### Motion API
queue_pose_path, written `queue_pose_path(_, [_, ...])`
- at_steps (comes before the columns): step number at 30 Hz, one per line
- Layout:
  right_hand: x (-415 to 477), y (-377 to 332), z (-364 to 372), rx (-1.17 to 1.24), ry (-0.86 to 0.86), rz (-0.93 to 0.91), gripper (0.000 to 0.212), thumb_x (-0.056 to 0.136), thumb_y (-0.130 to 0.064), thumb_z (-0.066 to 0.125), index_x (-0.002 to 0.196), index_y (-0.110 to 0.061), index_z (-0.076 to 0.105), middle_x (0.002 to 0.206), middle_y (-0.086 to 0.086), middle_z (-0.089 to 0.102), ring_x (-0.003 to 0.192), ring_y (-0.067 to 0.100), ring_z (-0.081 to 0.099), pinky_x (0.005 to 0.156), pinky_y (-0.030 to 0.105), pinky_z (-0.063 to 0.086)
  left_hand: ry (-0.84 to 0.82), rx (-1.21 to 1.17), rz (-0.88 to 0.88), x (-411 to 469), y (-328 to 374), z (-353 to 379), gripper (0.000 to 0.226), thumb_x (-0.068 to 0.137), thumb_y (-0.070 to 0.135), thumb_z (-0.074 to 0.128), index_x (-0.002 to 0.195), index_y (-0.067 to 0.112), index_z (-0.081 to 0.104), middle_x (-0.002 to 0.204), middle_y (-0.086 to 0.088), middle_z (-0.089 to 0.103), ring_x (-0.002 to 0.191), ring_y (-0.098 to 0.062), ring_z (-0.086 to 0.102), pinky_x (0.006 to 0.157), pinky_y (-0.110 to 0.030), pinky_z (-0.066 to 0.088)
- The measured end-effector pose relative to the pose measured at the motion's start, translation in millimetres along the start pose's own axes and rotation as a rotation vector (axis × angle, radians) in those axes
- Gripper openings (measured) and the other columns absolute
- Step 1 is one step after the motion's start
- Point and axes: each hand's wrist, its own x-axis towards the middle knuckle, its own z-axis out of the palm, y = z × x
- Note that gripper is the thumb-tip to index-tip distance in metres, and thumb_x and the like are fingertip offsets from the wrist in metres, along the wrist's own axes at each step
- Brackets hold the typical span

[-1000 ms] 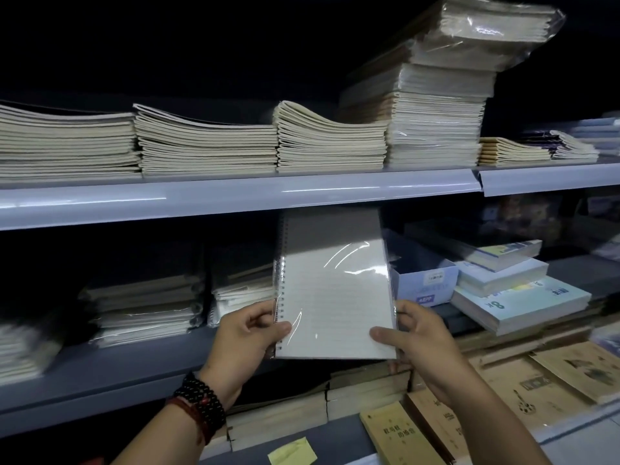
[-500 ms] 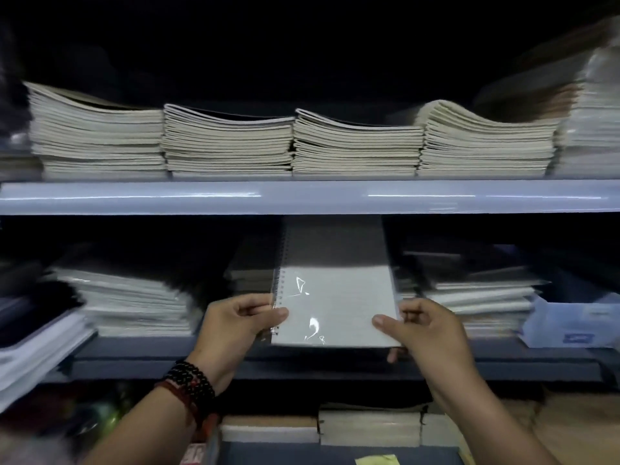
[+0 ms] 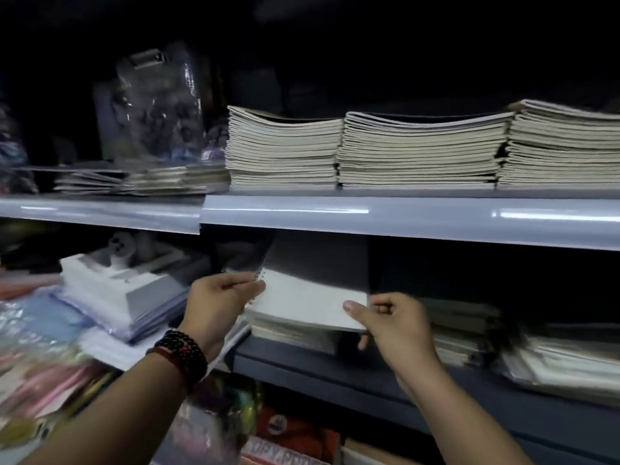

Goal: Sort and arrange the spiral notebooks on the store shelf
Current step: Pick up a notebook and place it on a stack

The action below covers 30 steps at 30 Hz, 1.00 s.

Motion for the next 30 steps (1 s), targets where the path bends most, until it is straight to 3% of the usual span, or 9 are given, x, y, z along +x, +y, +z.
queue_pose_path(4, [15.9, 4.3, 36.9, -0.068, -0.028, 0.003, 0.035, 0.08, -0.033, 0.083, 0.077, -0.008, 0.06, 0.06, -0.001, 0.057, 0.041, 0.018, 0.057, 0.045, 0.023, 0.041, 0.071, 0.045, 0.051, 30.0, -1.2, -16.1, 0.002, 0.087, 0.009, 0.076, 0.088, 0.009, 0.078, 0.087, -0.008, 0.077, 0.079, -0.019, 0.069, 0.072, -0.03, 0.056])
queue_pose_path(9, [23.9, 9.9, 65.0, -0.37, 0.046, -0.148, 0.049, 0.092, -0.043, 0.066, 0.057, -0.013, 0.051, 0.052, -0.002, 0.054, 0.049, 0.015, 0.051, 0.048, 0.029, 0.037, 0.133, 0.251, 0.13, 58.5, -11.1, -15.0, 0.038, 0.094, 0.019, 0.067, 0.065, -0.003, 0.056, 0.054, 0.001, 0.041, 0.048, -0.011, 0.035, 0.048, -0.023, 0.032])
queue_pose_path(11, [29.3, 10.6, 71.8, -0.394, 0.049, -0.184, 0.055, 0.095, -0.04, 0.061, 0.05, -0.013, 0.043, 0.045, -0.003, 0.045, 0.042, 0.016, 0.045, 0.045, 0.029, 0.033, 0.198, 0.292, 0.113, 69.9, -12.1, -11.4, 0.043, 0.094, 0.017, 0.064, 0.059, 0.009, 0.04, 0.049, 0.004, 0.029, 0.042, -0.013, 0.026, 0.044, -0.025, 0.024])
queue_pose_path(14, [39.3, 10.7, 77.5, -0.47, 0.014, -0.186, 0.06, 0.097, -0.042, 0.053, 0.046, -0.014, 0.039, 0.043, -0.003, 0.042, 0.043, 0.02, 0.048, 0.047, 0.033, 0.039, 0.243, 0.302, 0.069, 83.6, -8.4, -5.8, 0.044, 0.095, 0.014, 0.06, 0.058, 0.011, 0.035, 0.054, -0.002, 0.034, 0.046, -0.019, 0.032, 0.047, -0.026, 0.027])
queue_pose_path(18, [46.5, 9.6, 81.9, -0.73, -0.127, -0.143, 0.058, 0.102, -0.05, 0.036, 0.057, -0.017, 0.048, 0.063, 0.001, 0.054, 0.071, 0.027, 0.061, 0.068, 0.033, 0.048, 0.213, 0.32, -0.044, 109.0, -14.8, -9.6, 0.018, 0.08, 0.015, 0.06, 0.071, 0.0, 0.056, 0.075, -0.022, 0.059, 0.069, -0.036, 0.06, 0.065, -0.042, 0.05])
queue_pose_path(21, [49.9, 12.8, 81.1, -0.779, -0.224, -0.113, 0.062, 0.102, -0.056, 0.03, 0.067, -0.014, 0.059, 0.077, 0.007, 0.064, 0.082, 0.031, 0.065, 0.077, 0.035, 0.052, 0.156, 0.457, -0.079, 136.9, -40.1, -19.9, 0.035, 0.069, 0.027, 0.053, 0.082, -0.003, 0.064, 0.098, -0.032, 0.068, 0.096, -0.047, 0.065, 0.081, -0.051, 0.057])
queue_pose_path(24, [53.3, 22.4, 74.2, -0.681, -0.219, -0.102, 0.06, 0.1, -0.055, 0.037, 0.07, -0.01, 0.063, 0.078, 0.011, 0.068, 0.081, 0.033, 0.067, 0.078, 0.042, 0.055, 0.207, 0.475, -0.011, 111.3, -22.9, -16.0, 0.028, 0.076, 0.029, 0.056, 0.072, 0.002, 0.062, 0.085, -0.029, 0.068, 0.093, -0.05, 0.065, 0.079, -0.054, 0.056])
queue_pose_path(27, [48.4, 28.8, 60.3, -0.527, -0.155, -0.143, 0.058, 0.098, -0.049, 0.048, 0.062, -0.006, 0.06, 0.063, 0.012, 0.067, 0.061, 0.028, 0.067, 0.064, 0.047, 0.058, 0.294, 0.471, 0.092, 83.8, -9.5, -10.0, 0.028, 0.089, 0.021, 0.054, 0.073, -0.001, 0.059, 0.074, -0.02, 0.063, 0.079, -0.041, 0.062, 0.07, -0.042, 0.049])
queue_pose_path(30, [33.2, 24.7, 40.7, -0.442, -0.13, -0.204, 0.039, 0.1, -0.041, 0.053, 0.073, -0.014, 0.062, 0.072, 0.003, 0.066, 0.06, 0.005, 0.064, 0.054, 0.03, 0.053, 0.304, 0.368, 0.19, 54.7, -4.5, -7.1, 0.023, 0.097, 0.022, 0.054, 0.08, 0.007, 0.061, 0.071, -0.008, 0.062, 0.067, -0.024, 0.055, 0.061, -0.033, 0.041])
